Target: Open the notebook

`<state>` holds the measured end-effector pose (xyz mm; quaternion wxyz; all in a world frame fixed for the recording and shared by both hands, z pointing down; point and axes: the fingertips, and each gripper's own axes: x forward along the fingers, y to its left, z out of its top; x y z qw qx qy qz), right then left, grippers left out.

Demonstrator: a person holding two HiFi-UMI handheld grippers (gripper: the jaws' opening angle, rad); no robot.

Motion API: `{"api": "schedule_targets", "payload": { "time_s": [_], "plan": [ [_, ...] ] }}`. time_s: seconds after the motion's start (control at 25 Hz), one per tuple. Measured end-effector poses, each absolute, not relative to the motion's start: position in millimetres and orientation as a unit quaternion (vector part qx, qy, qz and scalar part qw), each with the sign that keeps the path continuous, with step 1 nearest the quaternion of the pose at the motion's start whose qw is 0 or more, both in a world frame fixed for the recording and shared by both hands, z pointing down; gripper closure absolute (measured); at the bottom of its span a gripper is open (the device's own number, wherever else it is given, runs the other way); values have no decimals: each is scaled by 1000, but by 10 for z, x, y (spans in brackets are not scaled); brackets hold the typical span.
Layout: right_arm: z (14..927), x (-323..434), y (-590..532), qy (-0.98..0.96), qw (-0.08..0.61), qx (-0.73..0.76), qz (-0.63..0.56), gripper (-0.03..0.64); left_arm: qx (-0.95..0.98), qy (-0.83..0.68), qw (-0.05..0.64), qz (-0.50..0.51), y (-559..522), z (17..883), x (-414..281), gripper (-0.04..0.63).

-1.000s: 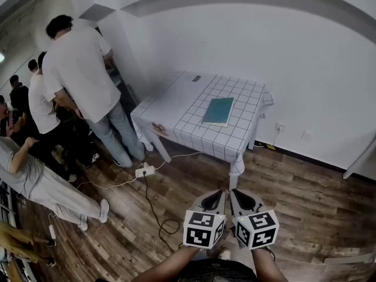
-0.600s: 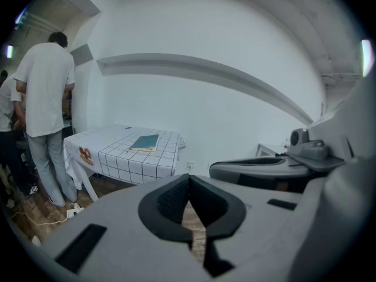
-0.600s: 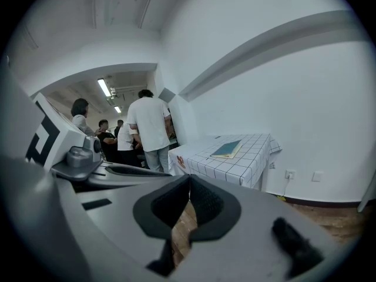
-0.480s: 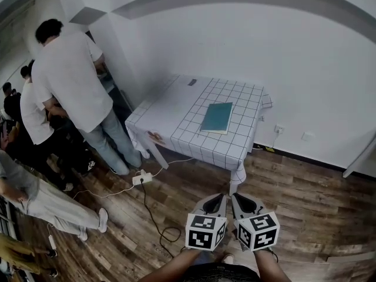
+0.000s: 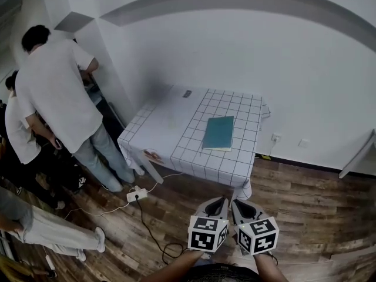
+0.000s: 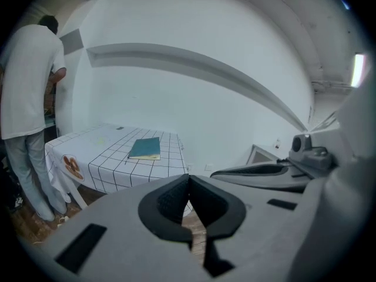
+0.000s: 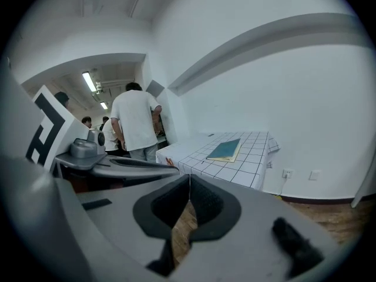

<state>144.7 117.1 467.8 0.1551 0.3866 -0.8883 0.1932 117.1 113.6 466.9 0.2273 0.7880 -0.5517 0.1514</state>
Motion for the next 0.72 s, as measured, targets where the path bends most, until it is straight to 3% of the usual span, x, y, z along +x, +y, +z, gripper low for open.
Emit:
{"api": "schedule_targets", "payload": {
  "time_s": [0.72],
  "plan": [
    [4762,681,731,-861,155,436,210,604,809,-516,236,153,706,4799,296,584]
  ]
}}
